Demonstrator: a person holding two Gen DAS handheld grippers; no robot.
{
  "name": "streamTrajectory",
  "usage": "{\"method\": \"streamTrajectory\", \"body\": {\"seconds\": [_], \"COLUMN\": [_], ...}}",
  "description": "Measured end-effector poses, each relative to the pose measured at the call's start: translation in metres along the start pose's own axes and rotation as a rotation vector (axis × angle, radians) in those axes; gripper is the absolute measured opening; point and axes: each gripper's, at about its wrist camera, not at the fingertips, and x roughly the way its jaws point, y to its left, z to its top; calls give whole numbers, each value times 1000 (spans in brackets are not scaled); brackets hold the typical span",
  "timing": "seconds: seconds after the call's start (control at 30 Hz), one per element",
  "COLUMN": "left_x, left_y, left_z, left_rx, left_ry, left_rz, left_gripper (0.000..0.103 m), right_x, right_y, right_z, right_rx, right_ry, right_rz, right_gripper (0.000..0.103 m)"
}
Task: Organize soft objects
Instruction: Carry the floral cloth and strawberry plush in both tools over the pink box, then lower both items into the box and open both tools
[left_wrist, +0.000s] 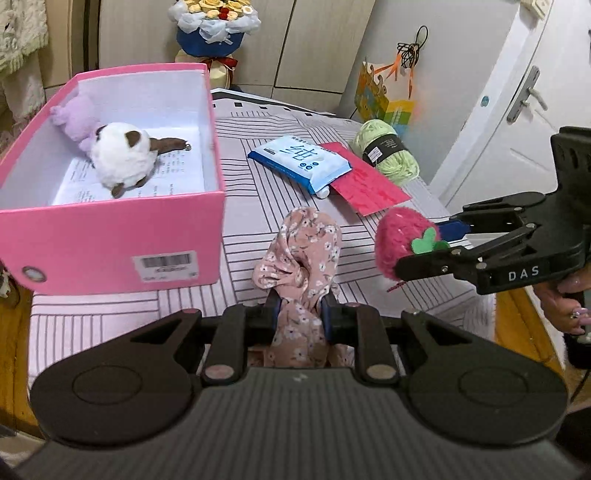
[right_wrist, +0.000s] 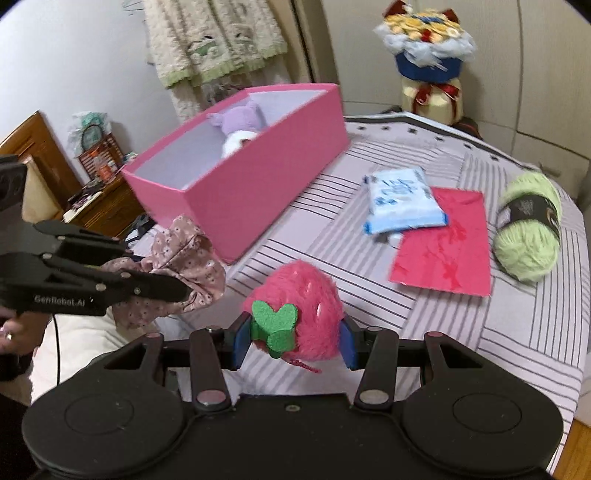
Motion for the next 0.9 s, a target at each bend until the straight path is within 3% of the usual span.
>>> {"method": "streamTrajectory", "body": {"seconds": [0.07, 0.23, 0.47, 0.73, 0.9], "left_x": [-10, -38, -78, -85, -73], "left_y": [8, 24, 36, 60, 86], "left_z": [-1, 0, 19, 53, 77], "left_rx": [-28, -45, 15, 30, -1], "left_ry": [7, -13, -113, -170, -198], "left_rz": [-30, -21, 22, 108, 175], "left_gripper": [20, 20, 20, 20, 20], "right_x": [-4, -11, -10, 10, 40], "right_y": [10, 36, 69, 83, 82], "right_z": [5, 17, 54, 115, 145], "right_rx": [-20, -56, -106, -152, -173], "right_ry": [1, -11, -68, -155, -166], "right_rz": [19, 80, 149, 181, 126], "right_gripper": [53, 53, 54, 54, 55]}}
